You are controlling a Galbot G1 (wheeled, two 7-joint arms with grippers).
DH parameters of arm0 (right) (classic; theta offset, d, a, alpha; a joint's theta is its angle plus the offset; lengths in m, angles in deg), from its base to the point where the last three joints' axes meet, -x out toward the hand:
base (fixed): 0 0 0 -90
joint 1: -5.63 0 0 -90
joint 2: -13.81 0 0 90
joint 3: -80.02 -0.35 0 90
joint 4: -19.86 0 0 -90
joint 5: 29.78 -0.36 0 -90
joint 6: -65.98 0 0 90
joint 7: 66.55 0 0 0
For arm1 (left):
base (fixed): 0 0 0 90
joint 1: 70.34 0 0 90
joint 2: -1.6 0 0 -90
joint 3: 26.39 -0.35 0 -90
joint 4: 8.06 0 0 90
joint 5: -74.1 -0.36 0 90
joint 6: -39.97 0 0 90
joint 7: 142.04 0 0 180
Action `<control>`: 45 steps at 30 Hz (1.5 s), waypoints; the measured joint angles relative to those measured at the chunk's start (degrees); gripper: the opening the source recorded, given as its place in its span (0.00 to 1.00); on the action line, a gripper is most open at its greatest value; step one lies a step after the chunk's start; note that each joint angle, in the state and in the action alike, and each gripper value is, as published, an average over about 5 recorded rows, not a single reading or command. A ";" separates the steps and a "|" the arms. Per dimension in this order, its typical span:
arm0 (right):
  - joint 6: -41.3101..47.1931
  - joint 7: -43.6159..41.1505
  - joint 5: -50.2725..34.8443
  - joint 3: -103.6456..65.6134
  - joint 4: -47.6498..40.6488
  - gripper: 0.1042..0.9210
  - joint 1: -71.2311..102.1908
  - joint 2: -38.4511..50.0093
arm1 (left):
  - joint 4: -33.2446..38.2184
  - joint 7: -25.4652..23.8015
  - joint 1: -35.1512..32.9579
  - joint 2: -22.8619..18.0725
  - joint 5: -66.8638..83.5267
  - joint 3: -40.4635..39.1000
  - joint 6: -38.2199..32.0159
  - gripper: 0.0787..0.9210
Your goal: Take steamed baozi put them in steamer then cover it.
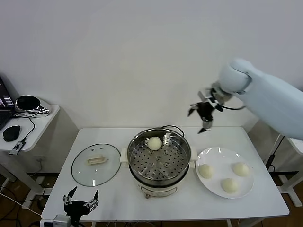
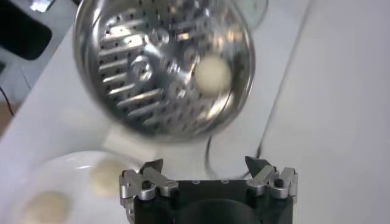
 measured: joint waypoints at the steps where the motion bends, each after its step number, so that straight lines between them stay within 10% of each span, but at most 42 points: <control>1: 0.72 0.17 0.57 -0.62 0.71 0.88 1.16 0.86 | 0.12 0.01 -0.12 -0.04 -0.03 -0.07 0.02 0.88; 45: 0.43 10.82 12.94 -14.55 -7.50 0.88 32.70 -4.55 | -2.31 -0.87 -0.01 -1.12 -1.15 0.71 0.26 0.88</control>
